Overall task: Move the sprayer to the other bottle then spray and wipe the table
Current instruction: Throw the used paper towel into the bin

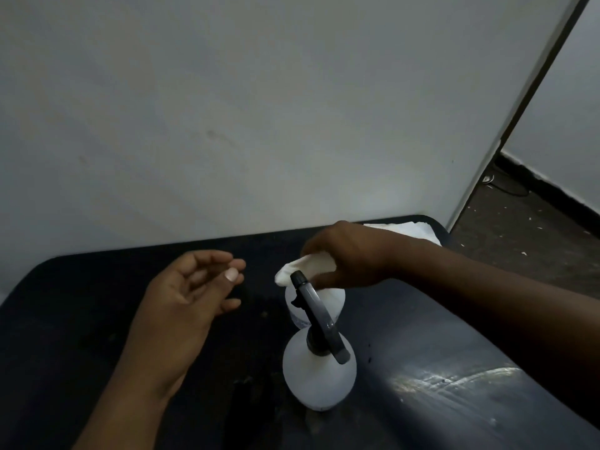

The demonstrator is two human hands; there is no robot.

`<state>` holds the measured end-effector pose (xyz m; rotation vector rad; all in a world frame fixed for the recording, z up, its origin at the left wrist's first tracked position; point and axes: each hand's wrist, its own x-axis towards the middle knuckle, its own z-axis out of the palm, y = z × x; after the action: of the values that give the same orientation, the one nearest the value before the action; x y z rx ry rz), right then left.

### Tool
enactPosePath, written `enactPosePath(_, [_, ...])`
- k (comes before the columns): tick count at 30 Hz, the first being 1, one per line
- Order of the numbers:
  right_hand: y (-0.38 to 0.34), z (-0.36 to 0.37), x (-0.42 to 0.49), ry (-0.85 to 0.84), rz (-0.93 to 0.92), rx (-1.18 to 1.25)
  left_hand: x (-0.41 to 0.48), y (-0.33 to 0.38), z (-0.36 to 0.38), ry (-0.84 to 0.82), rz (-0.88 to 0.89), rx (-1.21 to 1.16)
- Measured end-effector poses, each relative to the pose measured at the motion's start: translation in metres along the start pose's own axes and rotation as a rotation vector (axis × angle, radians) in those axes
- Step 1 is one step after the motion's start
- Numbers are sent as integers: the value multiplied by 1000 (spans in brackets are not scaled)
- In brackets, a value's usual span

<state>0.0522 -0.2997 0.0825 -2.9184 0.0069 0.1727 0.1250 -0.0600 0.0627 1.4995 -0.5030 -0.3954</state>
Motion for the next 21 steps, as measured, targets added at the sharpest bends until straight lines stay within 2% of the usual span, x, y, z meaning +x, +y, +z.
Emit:
enactPosePath(3, [1,3,0,-10,-32,-47,7,7,11,-46,27,60])
enactPosePath(7, [15,-7,-6,143,68,72,34,24,30,-93,117,184])
enactPosePath(11, [29,-35,-18,355,184,232,65,48,48,-224,169,338])
enactPosePath(16, [40,-75,-51,537,218,588,83,77,82,-439,200,741])
enactPosePath(21, [57,-111,-107,679,238,813,76,112,150,-633,155,742])
